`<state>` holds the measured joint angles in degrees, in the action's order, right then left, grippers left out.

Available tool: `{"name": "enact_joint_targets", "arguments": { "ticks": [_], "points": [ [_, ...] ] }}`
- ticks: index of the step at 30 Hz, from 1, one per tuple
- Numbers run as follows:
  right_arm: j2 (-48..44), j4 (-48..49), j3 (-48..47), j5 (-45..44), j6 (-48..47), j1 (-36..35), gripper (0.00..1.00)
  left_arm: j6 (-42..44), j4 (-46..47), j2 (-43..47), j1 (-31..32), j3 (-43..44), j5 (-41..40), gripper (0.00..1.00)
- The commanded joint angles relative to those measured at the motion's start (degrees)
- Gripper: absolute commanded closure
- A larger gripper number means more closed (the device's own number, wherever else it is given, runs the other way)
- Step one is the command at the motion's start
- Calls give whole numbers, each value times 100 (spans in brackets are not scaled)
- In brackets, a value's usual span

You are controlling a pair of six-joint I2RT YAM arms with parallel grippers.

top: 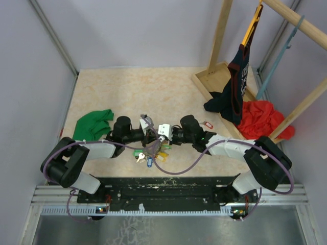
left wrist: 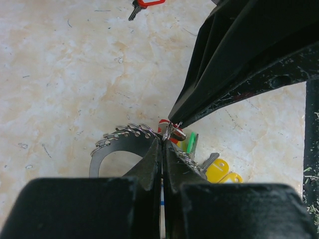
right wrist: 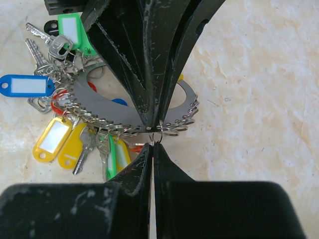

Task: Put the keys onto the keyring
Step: Insert the key onto the keyring.

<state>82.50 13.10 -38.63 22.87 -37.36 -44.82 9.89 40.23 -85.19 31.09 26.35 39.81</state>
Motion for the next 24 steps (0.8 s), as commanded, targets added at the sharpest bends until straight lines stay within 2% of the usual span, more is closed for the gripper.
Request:
{"name": "enact_joint_targets", "arguments": {
  "ticks": [1,13,17,24],
  "points": [
    [-179,177,98,-111,-69,-147,100,-342,286,101,-43,187,-73,100],
    [-147,537,331,-473,-49,-220,100,-1067,802,241,-155,-44,-324,100],
    [-138,703,366,-499,37,-225,100,-1537,1371,250,-156,-270,-525,100],
    [-377,806,341,-548,68,-234,100,-2706,2898,168,-152,-880,-972,100]
  ]
}}
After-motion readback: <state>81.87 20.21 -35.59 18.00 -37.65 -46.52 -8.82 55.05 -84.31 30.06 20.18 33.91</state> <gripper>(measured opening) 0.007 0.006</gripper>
